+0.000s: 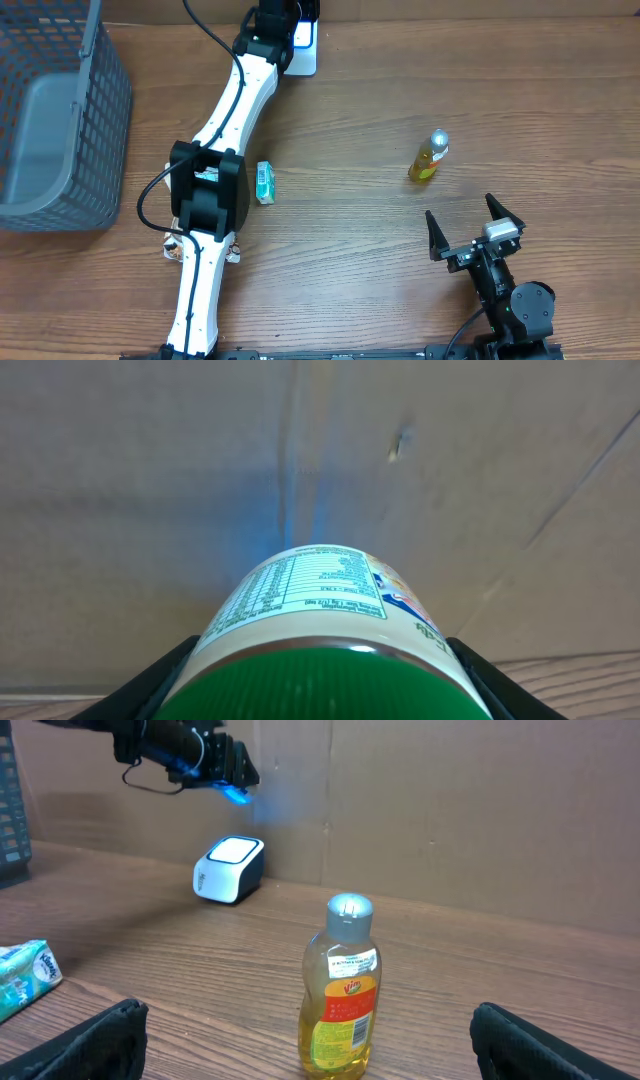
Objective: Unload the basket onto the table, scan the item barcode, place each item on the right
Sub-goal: 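Carry the container with the left gripper up to the white scanner, then carry the container right and lower it toward the table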
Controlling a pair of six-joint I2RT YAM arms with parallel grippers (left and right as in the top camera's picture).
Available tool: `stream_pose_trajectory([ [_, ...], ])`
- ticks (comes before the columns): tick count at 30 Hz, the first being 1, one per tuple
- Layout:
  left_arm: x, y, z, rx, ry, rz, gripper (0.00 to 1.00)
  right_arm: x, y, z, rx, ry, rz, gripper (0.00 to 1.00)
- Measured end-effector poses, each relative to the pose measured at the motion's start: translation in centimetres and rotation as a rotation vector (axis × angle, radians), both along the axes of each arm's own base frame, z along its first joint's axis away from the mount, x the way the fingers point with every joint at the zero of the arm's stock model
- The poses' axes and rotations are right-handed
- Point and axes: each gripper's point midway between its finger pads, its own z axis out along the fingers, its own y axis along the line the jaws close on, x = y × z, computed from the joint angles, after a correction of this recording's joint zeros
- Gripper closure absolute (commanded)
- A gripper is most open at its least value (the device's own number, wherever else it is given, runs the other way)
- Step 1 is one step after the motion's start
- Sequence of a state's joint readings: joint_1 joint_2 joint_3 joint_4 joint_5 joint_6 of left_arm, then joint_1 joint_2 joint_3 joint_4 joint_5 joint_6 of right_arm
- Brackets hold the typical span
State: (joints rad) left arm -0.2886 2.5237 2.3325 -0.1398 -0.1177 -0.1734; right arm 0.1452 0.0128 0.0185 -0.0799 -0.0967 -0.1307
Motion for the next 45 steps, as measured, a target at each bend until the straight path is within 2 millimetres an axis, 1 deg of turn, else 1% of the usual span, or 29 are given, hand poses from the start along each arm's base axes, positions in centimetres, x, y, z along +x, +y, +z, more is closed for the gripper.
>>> stream_pose_trajectory([
  [3,0.3,0.0,-2.0,0.023,0.021,-0.005,0.96,0.0,0.0,0.0,-0.001,-0.001,0.0,0.0],
  [6,0.5,0.1,-4.4,0.039,0.052,-0.005,0.96,0.0,0.0,0.0,0.0,0.0,0.0,0.0],
  [9,0.6,0.1,-5.8,0.045,0.071,-0.005,0.96,0.0,0.0,0.0,0.0,0.0,0.0,0.0],
  [14,0.8,0.5,-5.5,0.045,0.057,0.0,0.96,0.0,0.0,0.0,0.0,0.0,0.0,0.0],
  [19,0.9,0.6,-5.4,0.103,0.045,-0.011,0.96,0.0,0.0,0.0,-0.001,-0.001,0.0,0.0],
  [22,0.3,0.7,-5.5,0.152,0.072,-0.007,0.96,0.0,0.0,0.0,0.0,0.0,0.0,0.0],
  [24,-0.6,0.6,-5.5,0.179,0.115,-0.01,0.96,0.0,0.0,0.0,0.0,-0.001,0.0,0.0],
  [27,-3.0,-0.3,-4.6,0.216,0.203,-0.033,0.96,0.0,0.0,0.0,0.0,-0.001,0.0,0.0],
  [29,-5.6,-1.3,-3.3,0.241,0.27,-0.057,0.96,0.0,0.0,0.0,0.0,0.0,0.001,0.0],
  [31,-8.9,-2.7,-1.4,0.261,0.335,-0.089,0.96,0.0,0.0,0.0,0.0,0.0,0.001,0.0],
  [32,-10.2,-3.2,-0.8,0.266,0.363,-0.101,0.96,0.0,0.0,0.0,0.0,-0.001,0.0,0.0],
  [33,-12.3,-4.0,0.3,0.27,0.395,-0.121,0.96,0.0,0.0,0.0,0.0,0.0,0.0,0.0],
  [34,-13.7,-4.4,0.7,0.274,0.429,-0.13,0.96,0.0,0.0,0.0,0.0,0.0,0.0,0.0],
  [35,-15.6,-4.8,1.2,0.278,0.471,-0.142,0.96,0.0,0.0,0.0,0.0,-0.001,0.0,0.0],
  [37,-19.0,-5.8,1.2,0.289,0.558,-0.172,0.96,0.0,0.0,0.0,0.0,-0.001,0.0,0.0],
  [38,-20.7,-6.3,0.9,0.295,0.608,-0.193,0.96,0.0,0.0,0.0,0.0,-0.001,0.001,0.0],
  [40,-23.4,-7.1,-0.1,0.297,0.702,-0.234,0.96,0.0,0.0,0.0,0.0,0.0,0.0,0.0],
  [42,-26.2,-7.7,-1.6,0.293,0.82,-0.275,0.96,0.0,0.0,0.0,0.0,0.0,0.0,0.0],
  [45,-28.6,-8.4,-2.4,0.262,0.921,-0.319,0.96,0.0,0.0,0.0,0.0,0.0,0.0,0.0],
])
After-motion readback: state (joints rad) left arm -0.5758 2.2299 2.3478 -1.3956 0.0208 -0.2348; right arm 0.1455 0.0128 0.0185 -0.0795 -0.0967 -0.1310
